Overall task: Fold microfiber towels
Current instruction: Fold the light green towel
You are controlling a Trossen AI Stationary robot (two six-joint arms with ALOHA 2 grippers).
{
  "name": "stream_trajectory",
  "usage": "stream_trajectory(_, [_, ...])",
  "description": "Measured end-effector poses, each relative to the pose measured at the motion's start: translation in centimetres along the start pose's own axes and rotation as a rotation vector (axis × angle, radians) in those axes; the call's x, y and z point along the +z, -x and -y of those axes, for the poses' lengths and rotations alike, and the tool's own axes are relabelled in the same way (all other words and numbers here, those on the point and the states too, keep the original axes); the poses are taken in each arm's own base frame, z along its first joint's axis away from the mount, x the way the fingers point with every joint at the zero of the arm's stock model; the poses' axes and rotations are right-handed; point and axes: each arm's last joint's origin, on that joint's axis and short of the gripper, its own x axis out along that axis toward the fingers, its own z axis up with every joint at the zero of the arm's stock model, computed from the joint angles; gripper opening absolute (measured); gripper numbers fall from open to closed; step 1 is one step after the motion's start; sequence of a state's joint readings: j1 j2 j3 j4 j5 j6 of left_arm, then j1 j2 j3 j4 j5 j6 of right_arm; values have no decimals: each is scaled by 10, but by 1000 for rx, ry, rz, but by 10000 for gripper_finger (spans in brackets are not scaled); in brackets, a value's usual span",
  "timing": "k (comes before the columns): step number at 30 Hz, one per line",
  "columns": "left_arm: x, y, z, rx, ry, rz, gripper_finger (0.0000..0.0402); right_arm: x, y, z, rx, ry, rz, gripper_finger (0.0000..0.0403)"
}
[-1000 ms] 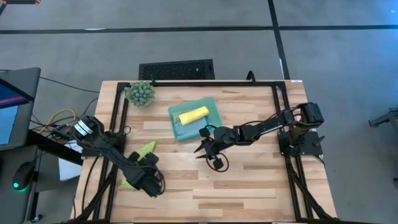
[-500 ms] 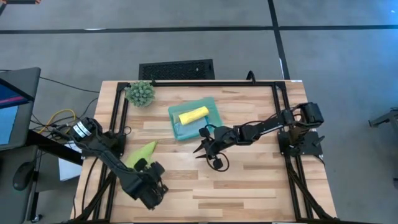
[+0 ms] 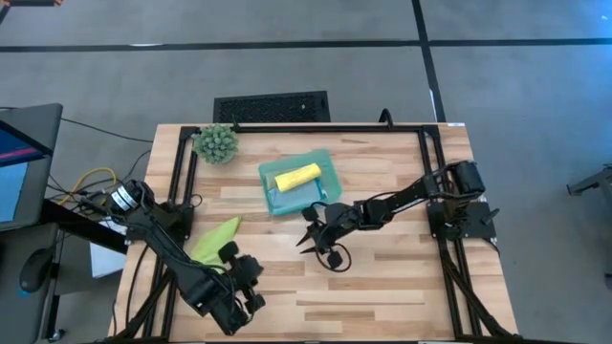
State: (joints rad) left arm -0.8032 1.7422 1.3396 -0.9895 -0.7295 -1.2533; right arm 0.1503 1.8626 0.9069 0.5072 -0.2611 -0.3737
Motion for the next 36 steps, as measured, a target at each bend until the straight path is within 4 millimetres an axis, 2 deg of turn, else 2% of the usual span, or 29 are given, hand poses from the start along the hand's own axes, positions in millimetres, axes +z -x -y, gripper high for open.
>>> stream_trajectory(5, [-10, 0, -21, 166, 95, -223, 28, -2, -1, 0, -1, -10, -7, 128])
stream_trajectory(12, [-35, -8, -28, 205, 136, -511, 141, -3, -2, 0, 2, -11, -13, 128])
stream_trajectory(14, [-45, -9, -23, 144, 151, -592, 168, -4, -2, 0, 2, -12, -14, 128])
stream_trajectory(17, [-58, -4, -3, -89, 87, -607, 191, -4, -2, 0, 3, -12, -16, 128])
stream_trajectory(20, [-69, 1, 5, -159, 63, -564, 193, -4, -2, 0, 3, -13, -17, 127])
stream_trajectory(25, [-84, 3, -7, -41, 41, -561, 156, -4, -2, 0, 3, -12, -16, 128])
stream_trajectory(31, [-94, -7, -19, 13, -13, -493, 108, -4, -2, 0, 3, -12, -15, 127])
stream_trajectory(36, [-105, -16, -27, 26, -58, -506, 104, -4, -2, 0, 2, -7, -15, 128])
